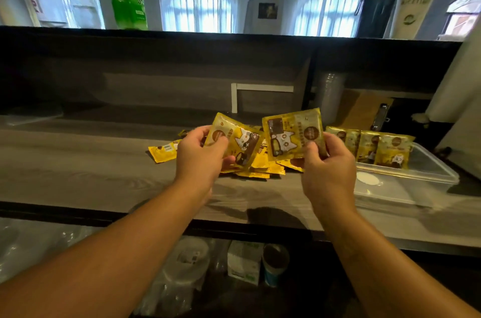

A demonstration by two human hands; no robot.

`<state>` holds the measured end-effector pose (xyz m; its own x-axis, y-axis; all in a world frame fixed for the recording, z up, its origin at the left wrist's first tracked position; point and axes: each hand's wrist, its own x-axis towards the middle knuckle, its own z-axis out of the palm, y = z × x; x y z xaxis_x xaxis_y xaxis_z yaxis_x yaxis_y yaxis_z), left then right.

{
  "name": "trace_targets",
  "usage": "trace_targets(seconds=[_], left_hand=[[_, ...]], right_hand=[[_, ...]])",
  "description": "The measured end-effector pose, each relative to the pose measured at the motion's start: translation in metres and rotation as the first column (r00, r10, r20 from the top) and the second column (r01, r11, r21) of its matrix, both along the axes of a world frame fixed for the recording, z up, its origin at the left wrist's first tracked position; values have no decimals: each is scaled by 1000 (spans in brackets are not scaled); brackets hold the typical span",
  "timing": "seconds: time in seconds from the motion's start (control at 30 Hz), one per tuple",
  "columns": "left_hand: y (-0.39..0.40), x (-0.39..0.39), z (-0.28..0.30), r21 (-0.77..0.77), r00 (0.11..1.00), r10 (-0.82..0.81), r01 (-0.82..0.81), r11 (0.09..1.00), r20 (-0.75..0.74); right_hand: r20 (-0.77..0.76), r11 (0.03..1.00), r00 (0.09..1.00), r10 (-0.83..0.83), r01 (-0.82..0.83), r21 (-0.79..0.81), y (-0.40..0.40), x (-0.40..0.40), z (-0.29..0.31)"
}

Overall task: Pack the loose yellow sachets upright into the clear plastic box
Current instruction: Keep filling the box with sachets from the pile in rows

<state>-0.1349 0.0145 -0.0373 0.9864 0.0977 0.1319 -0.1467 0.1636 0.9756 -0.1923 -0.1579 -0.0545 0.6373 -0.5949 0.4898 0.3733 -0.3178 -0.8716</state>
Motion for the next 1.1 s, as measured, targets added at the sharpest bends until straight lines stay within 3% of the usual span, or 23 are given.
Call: trace_targets(seconds=[0.17, 0.33, 0.47, 0.63, 0.77, 0.87, 0.97, 1.1], left_hand=[[-66, 2, 32, 177, 988, -92, 69, 982, 126], [-147, 16, 54, 455, 936, -253, 119, 882, 246], [-203, 34, 56, 676, 884, -374, 94, 731, 281], [-242, 53, 47, 873, 832, -482, -6, 488, 275], [-252, 64, 36, 945, 796, -552, -74, 317, 248], [-256, 68, 26, 944, 737, -590, -271, 191, 331], [-259, 74, 21, 925, 709, -604, -350, 147, 364], [-261, 83, 21, 951, 741, -599, -280, 134, 303]], right_hand=[[66, 993, 995, -75, 81, -83, -63, -20, 36], [82, 983, 982, -173, 177, -45, -139, -31, 53], [52, 981, 982, -183, 186, -59, -183, -32, 52], [-80, 949, 972, -221, 195, -248, -220, -23, 56], [-262, 921, 942, -211, 102, -376, -233, -14, 52], [-392, 895, 902, -179, -16, -446, -237, -9, 48], [-490, 812, 846, -213, -125, -570, -238, 1, 49], [-533, 646, 788, -308, -239, -725, -238, 21, 49]])
